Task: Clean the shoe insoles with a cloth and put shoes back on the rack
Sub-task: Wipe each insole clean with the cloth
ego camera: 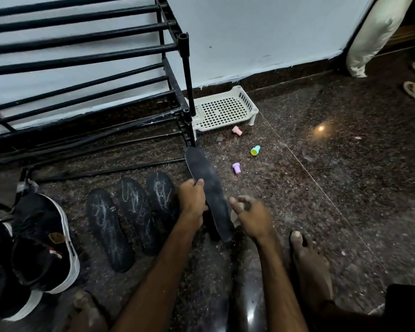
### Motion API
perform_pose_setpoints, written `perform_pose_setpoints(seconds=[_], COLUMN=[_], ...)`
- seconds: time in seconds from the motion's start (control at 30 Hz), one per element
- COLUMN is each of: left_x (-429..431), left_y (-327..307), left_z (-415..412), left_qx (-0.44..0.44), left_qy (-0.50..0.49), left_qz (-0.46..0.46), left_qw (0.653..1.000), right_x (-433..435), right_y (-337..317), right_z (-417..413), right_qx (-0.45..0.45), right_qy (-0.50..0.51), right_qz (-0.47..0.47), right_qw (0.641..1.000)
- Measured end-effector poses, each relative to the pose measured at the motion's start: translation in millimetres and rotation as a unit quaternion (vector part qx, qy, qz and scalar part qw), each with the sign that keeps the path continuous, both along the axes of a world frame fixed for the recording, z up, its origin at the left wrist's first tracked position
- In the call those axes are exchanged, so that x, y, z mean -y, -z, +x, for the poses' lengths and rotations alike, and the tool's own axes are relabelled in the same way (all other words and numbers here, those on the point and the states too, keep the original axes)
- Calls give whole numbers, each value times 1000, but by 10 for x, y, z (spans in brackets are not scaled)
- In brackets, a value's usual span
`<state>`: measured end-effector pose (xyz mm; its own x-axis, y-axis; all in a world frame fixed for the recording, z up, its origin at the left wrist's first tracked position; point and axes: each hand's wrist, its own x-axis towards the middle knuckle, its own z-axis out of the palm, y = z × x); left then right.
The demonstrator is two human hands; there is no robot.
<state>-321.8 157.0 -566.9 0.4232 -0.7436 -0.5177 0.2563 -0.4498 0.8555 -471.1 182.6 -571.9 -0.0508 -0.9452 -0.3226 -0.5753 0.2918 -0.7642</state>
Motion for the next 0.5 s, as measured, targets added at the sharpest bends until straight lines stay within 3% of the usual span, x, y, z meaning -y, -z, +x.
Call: perform_pose_setpoints(seconds=[0.1,0.3,0.4,0.5], left_x=[31,52,78,71], left_y=[122,340,489,587], left_z=[-69,-41,-8,115], left_qx=[-104,-147,-88,-8], left_qy=[41,96,106,25], left_qz=[43,41,76,93], left_qw=[993,984,988,995], right_x=[156,324,405,511], right_y=[84,398,419,467], right_z=[-22,-182,-174,-126], right_qx=[-13,101,-5,-92], right_qy=[-15,87,79,64], right_qz=[31,25,-17,2], right_qw=[999,991,997,994])
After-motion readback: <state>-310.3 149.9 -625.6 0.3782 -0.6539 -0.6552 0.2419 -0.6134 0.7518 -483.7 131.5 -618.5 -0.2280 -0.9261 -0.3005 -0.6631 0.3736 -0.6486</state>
